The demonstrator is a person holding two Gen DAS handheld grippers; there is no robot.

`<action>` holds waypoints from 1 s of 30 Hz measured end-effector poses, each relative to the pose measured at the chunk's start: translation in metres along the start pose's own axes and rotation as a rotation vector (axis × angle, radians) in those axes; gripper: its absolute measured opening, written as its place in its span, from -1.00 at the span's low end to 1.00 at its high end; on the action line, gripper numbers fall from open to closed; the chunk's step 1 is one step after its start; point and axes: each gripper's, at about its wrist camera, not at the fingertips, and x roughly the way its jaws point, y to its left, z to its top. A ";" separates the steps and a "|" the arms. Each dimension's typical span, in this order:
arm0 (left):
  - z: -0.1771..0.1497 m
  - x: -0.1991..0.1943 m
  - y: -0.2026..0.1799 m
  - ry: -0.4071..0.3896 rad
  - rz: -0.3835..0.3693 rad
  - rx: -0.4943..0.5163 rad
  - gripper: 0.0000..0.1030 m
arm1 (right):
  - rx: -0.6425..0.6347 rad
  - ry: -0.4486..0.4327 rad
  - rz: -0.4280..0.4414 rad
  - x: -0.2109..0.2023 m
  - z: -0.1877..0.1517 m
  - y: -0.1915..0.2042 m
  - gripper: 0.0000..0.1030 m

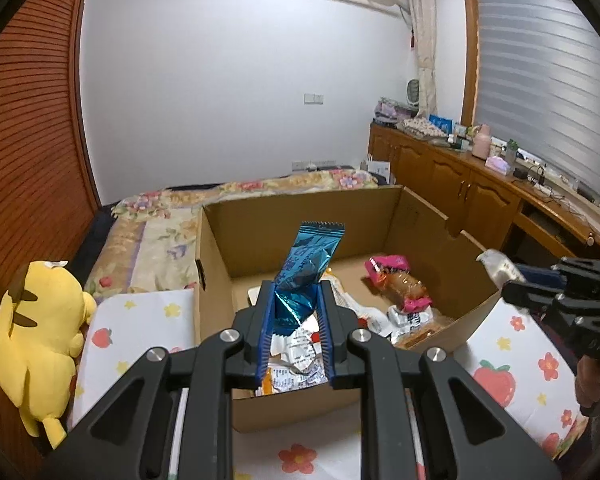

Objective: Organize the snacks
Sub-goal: 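Carry the blue candy and white candy over the box with both tools, then open both tools to drop the two candies into the box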

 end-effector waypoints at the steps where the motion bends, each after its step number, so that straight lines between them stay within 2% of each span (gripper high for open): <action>1: -0.001 0.003 0.000 0.007 0.002 0.000 -0.65 | 0.004 0.001 0.001 0.001 0.000 -0.001 -0.60; 14: -0.007 0.028 -0.003 0.063 0.011 -0.002 -0.64 | 0.026 0.041 -0.027 0.033 0.015 -0.012 -0.60; 26: -0.007 0.029 -0.007 0.061 0.024 0.009 -0.60 | 0.056 0.094 -0.036 0.059 0.012 -0.018 -0.58; 28: -0.008 0.029 -0.007 0.061 0.029 0.005 -0.55 | 0.061 0.092 -0.036 0.060 0.012 -0.017 -0.57; 30: -0.009 0.028 -0.007 0.058 0.026 0.004 -0.26 | 0.061 0.093 -0.031 0.060 0.012 -0.017 -0.53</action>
